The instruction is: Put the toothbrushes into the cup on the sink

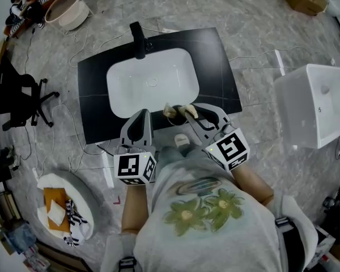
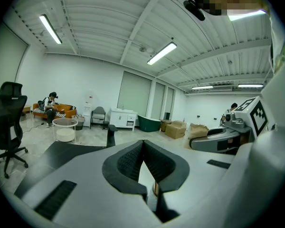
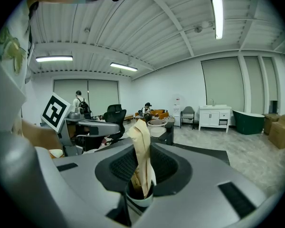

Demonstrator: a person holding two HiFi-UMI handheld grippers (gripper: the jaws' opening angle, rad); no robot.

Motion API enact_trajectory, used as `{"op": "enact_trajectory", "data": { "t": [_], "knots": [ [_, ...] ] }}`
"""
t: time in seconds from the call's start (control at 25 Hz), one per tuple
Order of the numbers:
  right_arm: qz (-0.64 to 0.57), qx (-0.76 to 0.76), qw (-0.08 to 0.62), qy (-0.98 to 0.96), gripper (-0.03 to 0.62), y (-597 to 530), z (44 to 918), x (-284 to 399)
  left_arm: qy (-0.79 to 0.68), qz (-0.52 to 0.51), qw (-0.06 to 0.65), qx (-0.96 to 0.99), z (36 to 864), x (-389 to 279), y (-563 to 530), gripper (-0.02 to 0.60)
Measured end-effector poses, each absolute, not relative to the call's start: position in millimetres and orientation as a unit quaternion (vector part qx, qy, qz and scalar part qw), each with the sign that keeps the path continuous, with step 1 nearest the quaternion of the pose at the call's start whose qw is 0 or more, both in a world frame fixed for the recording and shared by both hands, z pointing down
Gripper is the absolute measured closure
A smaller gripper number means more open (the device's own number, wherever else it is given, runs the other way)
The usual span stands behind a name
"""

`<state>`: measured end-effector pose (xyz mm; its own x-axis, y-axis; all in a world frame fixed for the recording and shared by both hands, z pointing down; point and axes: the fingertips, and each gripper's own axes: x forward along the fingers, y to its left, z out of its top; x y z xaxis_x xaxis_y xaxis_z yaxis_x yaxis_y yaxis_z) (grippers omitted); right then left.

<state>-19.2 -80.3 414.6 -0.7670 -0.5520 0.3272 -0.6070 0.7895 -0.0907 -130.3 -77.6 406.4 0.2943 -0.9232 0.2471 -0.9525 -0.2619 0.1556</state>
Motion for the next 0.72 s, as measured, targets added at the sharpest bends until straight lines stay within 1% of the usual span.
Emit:
{"op": "enact_trajectory", "data": {
  "t": [0.72],
  "knots": [
    [0.103,0.306,0.164,-0.932,0.516,-88,429,-26,-0.588,0.057,0.143,0.794,412,-131,-81,0.563]
  ]
}}
